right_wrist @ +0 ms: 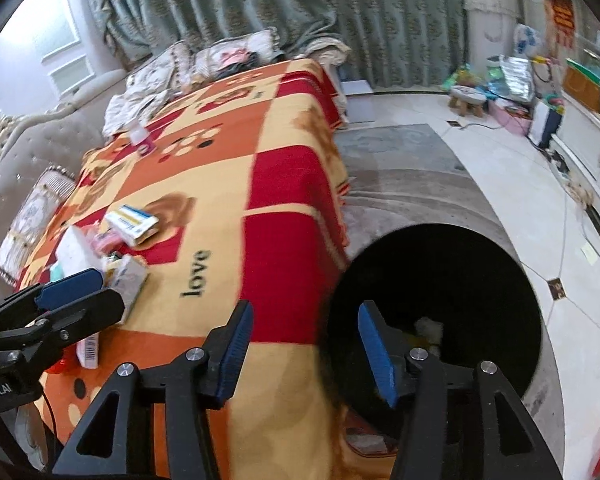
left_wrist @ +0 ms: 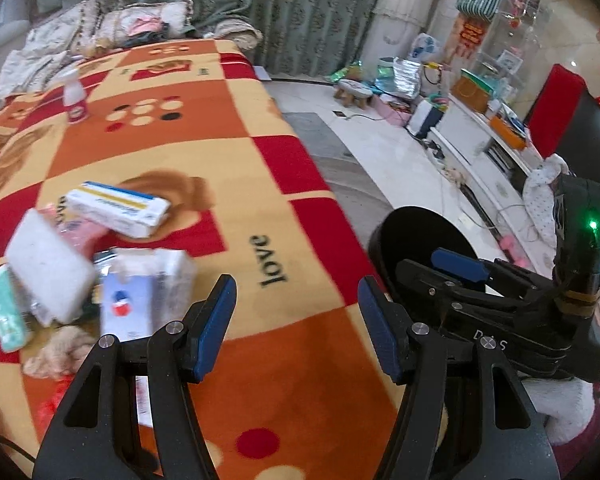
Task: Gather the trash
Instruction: 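Grasp the teal tissue pack with the left tool while the right grasps the white foam block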
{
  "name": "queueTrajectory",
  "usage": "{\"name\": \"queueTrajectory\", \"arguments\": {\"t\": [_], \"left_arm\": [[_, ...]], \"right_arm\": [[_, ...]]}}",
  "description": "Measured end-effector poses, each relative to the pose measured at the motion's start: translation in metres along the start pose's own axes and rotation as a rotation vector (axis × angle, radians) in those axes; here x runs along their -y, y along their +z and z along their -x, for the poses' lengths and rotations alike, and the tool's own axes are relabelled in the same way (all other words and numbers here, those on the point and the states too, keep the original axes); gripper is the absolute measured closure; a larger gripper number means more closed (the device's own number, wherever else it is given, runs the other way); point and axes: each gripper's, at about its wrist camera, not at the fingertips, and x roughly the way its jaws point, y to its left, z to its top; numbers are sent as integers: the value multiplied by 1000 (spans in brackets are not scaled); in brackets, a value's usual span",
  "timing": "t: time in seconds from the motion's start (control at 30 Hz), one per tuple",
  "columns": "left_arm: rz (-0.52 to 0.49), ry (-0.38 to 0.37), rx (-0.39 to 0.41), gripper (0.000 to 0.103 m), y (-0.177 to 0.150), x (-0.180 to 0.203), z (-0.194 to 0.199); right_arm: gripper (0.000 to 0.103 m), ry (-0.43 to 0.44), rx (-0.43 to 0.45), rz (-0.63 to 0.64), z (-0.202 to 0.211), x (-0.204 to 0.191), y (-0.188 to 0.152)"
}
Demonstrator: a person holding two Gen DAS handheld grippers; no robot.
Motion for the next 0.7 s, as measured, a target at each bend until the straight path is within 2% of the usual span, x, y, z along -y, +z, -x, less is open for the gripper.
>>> {"name": "queueTrajectory", "arguments": {"t": [0.4, 0.7], "left_arm": [[64, 93, 28, 41, -18, -64, 37], [177, 210, 27, 41, -43, -151, 65]], "right_arm": [[46, 100, -20, 115, -16, -81, 11], [39, 200, -31, 242, -32, -159, 22]]}}
